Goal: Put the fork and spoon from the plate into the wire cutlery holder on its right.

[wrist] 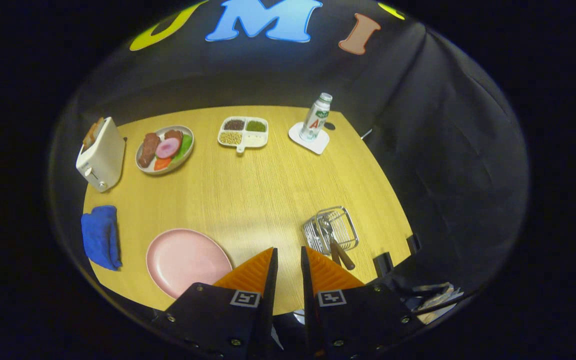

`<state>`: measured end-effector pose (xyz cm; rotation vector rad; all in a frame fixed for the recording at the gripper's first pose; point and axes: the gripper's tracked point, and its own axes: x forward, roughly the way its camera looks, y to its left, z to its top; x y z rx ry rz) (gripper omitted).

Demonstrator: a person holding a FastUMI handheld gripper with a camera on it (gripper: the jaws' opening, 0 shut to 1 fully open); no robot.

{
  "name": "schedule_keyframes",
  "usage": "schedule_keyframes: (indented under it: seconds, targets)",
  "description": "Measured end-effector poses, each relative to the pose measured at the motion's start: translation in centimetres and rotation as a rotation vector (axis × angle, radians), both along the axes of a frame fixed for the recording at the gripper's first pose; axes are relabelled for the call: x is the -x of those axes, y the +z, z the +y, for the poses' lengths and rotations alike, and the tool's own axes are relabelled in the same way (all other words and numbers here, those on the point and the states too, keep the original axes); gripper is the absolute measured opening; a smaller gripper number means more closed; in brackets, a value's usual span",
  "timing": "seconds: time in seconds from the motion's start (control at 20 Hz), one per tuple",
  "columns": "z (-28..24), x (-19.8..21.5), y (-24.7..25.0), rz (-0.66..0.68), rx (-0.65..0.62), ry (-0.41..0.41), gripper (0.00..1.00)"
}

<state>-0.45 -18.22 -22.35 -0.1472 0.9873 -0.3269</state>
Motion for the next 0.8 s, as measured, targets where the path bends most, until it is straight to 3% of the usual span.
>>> schedule_keyframes:
  seconds: [0.2, 0.55, 0.8]
  targets:
    - [3.1, -3.4, 5.0, -0.229, 0.009, 0.111, 0.27]
    - [7.0, -7.0, 16.6, -0.671, 0.011, 0.225, 0.27]
    - [8.5, -6.5, 20.8, -0.8, 0.029, 0.265, 0.27]
